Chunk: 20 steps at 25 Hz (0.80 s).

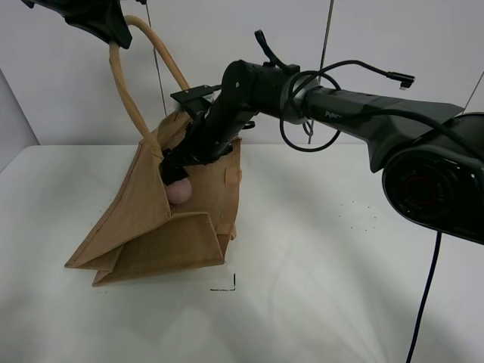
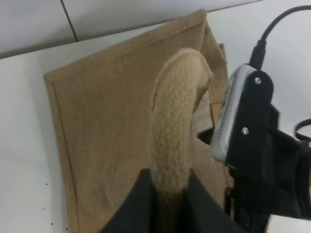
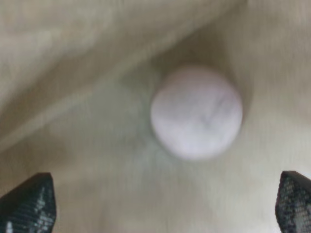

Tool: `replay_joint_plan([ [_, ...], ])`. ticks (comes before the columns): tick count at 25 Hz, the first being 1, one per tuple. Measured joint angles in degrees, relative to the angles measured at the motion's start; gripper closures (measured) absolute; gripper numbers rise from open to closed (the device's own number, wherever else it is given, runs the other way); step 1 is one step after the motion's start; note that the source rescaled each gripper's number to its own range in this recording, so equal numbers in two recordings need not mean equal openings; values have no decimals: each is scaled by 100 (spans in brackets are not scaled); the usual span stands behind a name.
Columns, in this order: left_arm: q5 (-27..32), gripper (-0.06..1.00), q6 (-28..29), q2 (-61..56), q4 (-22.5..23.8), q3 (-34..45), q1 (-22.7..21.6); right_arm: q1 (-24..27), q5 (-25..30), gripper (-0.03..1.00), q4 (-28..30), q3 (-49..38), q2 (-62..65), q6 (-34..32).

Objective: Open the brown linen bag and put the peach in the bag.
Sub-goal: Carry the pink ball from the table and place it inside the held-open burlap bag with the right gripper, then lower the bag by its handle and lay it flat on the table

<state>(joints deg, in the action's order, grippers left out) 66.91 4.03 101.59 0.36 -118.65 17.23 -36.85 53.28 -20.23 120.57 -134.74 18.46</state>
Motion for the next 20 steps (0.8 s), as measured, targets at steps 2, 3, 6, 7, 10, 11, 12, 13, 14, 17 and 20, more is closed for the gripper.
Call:
replay_joint_plan([
  [2,0,94,0,0,0,0,0,0,704,-3,384,227,0,-351],
  [3,0,94,0,0,0,0,0,0,986,-3,596,343,0,-565],
  [6,0,94,0,0,0,0,0,32,1475,-3,925,440,8,-905],
  [7,0,94,0,0,0,0,0,64,1555,-3,973,440,8,-998],
  [10,0,94,0,0,-36,0,0,290,1635,-3,986,440,-13,-1188],
  [11,0,94,0,0,-36,0,0,409,1635,-3,1009,440,-28,-1237],
  [12,0,94,0,0,-36,0,0,519,1635,-3,1044,440,-30,-1272],
  [13,0,94,0,0,-36,0,0,670,1635,-3,1079,440,-30,-1297],
  [14,0,94,0,0,-36,0,0,834,1635,-3,1136,440,-30,-1309],
  [17,0,94,0,0,-66,0,0,1349,1635,-3,1282,440,-30,-1324],
  [20,0,94,0,0,-66,0,0,1899,1635,-3,1350,440,-30,-1324],
])
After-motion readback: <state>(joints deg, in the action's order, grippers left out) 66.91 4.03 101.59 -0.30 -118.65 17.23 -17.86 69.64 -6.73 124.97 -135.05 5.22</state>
